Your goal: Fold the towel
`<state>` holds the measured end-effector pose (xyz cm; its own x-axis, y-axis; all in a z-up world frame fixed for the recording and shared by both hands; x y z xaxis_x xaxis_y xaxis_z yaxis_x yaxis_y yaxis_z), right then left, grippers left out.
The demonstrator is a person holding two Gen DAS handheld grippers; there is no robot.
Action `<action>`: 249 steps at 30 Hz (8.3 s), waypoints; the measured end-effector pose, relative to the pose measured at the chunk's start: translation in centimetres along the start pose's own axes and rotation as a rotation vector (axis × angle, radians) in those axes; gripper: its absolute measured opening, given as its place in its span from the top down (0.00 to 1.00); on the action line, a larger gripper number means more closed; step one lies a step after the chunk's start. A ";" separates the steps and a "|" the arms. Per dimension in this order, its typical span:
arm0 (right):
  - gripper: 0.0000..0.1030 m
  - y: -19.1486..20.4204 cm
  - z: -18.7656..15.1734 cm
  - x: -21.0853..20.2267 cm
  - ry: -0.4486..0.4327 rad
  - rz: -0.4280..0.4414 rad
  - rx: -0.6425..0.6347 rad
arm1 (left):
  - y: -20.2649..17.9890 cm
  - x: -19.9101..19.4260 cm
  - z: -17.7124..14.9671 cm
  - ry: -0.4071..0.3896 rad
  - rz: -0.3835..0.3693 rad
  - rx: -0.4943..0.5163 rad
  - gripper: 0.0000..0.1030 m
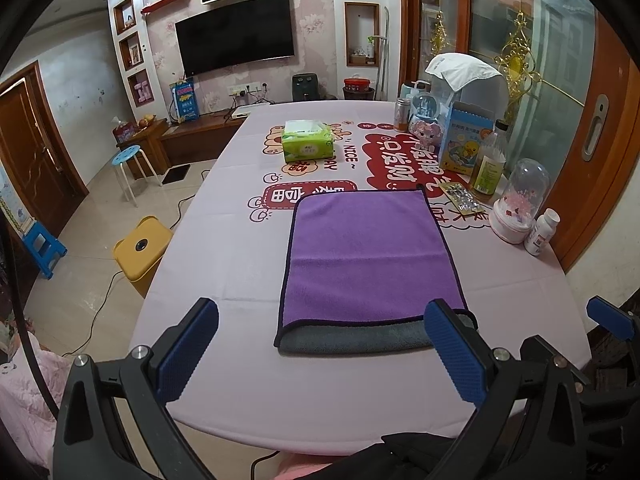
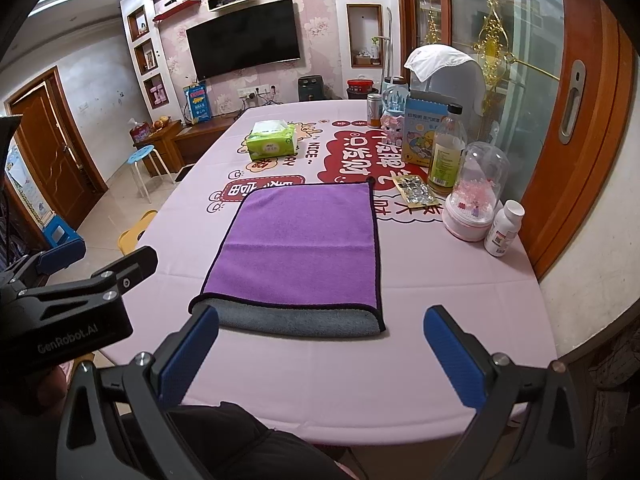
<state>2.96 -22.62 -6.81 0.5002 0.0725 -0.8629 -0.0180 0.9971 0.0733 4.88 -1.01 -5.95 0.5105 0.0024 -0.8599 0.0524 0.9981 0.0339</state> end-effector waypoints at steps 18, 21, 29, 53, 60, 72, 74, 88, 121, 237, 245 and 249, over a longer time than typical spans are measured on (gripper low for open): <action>0.00 -0.7 -0.5 -0.4 -0.004 0.017 -0.011 | 0.5 -1.5 -1.9 0.013 0.030 -0.014 0.01; 0.00 -0.8 -0.7 -0.5 0.000 0.022 -0.013 | 0.6 -1.5 -2.2 0.021 0.029 -0.017 0.01; 0.00 -1.1 -0.9 -0.4 0.012 0.043 -0.012 | 0.8 -0.9 -2.1 0.056 0.007 -0.010 0.01; 0.01 -3.6 2.9 5.9 0.023 0.046 -0.115 | 2.1 7.8 1.3 0.221 -0.011 0.134 0.01; 0.01 -4.3 2.7 8.7 0.003 0.053 -0.167 | 2.5 12.3 1.5 0.304 -0.040 0.140 0.01; 0.04 -4.7 0.8 15.2 0.126 0.086 -0.212 | 2.9 19.0 0.7 0.431 -0.048 0.176 0.01; 0.05 -4.8 0.5 16.2 0.154 0.095 -0.214 | 2.9 19.8 0.5 0.450 -0.048 0.178 0.01; 0.23 -5.0 -1.3 21.5 0.310 0.148 -0.210 | 3.4 24.6 -1.5 0.581 -0.057 0.160 0.02; 0.87 -5.7 -1.9 21.4 0.320 0.116 -0.184 | 2.8 25.2 -3.0 0.603 -0.111 0.141 0.91; 0.08 -4.6 13.5 26.0 0.097 0.086 -0.025 | 2.9 26.1 12.0 0.304 -0.056 0.042 0.06; 0.07 -3.4 8.0 22.8 0.157 0.095 -0.044 | 2.2 22.0 7.6 0.298 -0.054 0.046 0.05; 0.07 -3.0 5.7 20.7 0.163 0.098 -0.060 | 2.3 19.5 5.8 0.278 -0.050 0.042 0.05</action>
<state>18.30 -24.24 -22.03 0.3471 0.1672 -0.9228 -0.1141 0.9842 0.1354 19.92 0.92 -19.68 0.2521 -0.0237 -0.9674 0.1103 0.9939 0.0044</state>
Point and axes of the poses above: each gripper's, at about its wrist camera, not at the fingertips, and x roughly the way its jaws point, y to its left, z to its top, the point moved 7 cm from there along x, roughly the way its jaws point, and after that the axes turned 12 degrees about y, right-handed, at the moved point
